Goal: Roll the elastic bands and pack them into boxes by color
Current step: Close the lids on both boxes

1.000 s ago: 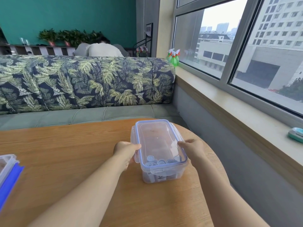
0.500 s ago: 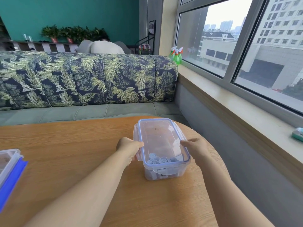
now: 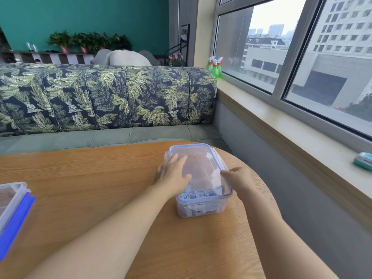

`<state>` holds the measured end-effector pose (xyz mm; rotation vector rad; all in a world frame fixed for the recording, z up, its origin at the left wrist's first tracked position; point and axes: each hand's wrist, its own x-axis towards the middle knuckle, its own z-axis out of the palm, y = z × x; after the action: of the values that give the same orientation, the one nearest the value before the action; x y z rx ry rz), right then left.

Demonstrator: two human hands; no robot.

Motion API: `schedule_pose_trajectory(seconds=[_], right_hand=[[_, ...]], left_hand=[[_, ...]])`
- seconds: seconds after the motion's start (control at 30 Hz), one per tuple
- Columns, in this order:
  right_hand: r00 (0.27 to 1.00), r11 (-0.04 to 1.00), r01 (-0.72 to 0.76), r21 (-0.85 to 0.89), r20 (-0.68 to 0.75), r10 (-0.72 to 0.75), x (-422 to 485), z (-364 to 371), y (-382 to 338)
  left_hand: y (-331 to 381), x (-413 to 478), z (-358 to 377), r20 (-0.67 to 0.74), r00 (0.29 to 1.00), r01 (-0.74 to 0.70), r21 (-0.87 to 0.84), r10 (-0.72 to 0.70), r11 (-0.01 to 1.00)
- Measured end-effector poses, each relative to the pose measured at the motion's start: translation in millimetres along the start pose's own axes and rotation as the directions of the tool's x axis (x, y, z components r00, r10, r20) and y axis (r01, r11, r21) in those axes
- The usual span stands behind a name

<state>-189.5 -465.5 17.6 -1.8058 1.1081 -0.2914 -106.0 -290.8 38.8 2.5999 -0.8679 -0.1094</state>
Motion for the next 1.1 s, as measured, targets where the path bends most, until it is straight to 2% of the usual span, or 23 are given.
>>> schedule_pose_trajectory(seconds=[0.07,0.13,0.2,0.27,0.37,0.57,0.67,0.87,1.0,1.1], right_hand=[[1.000,1.000,-0.001,-0.009,-0.004,0.001,2.4,0.9,1.7],[1.000,0.999,0.018,-0.037,-0.018,-0.018,2.1,1.8,1.1],[0.995,0.981,0.060,-0.182,-0.069,-0.074,-3.0,1.9,-2.8],[0.973,0.901,0.094,-0.422,-0.154,-0.174,-10.0,4.3,-8.5],[0.955,0.845,0.089,-0.528,-0.197,-0.223,-14.1,12.6,-9.9],[0.979,0.957,0.055,-0.284,-0.173,-0.108,9.3,17.3,1.6],[0.982,0.963,0.049,-0.266,-0.162,-0.095,11.2,17.0,3.6],[0.991,0.912,0.108,-0.396,-0.036,-0.133,25.5,11.8,-19.7],[0.983,0.933,0.184,-0.308,0.031,-0.183,38.1,26.0,-35.5],[0.984,0.964,0.173,-0.204,0.073,-0.161,47.2,25.0,-37.6]], left_hand=[[7.7,1.3,4.0,0.182,0.980,-0.080,-0.015,0.082,0.997],[9.6,1.5,7.0,0.303,0.948,-0.101,0.006,0.094,0.995],[9.7,2.8,5.9,0.343,0.935,-0.115,0.049,0.091,0.992],[9.5,4.8,3.7,0.353,0.932,-0.116,0.069,0.085,0.991],[11.9,5.6,2.7,0.350,0.933,-0.120,0.089,0.082,0.989],[10.7,3.9,6.5,0.339,0.937,-0.142,0.151,0.084,0.978],[9.4,4.5,7.1,0.339,0.937,-0.151,0.163,0.089,0.975],[8.4,3.9,5.9,0.333,0.938,-0.160,0.166,0.097,0.973],[4.4,5.6,4.7,0.325,0.939,-0.165,0.150,0.109,0.975],[2.2,6.2,5.4,0.319,0.940,-0.171,0.140,0.119,0.975]])
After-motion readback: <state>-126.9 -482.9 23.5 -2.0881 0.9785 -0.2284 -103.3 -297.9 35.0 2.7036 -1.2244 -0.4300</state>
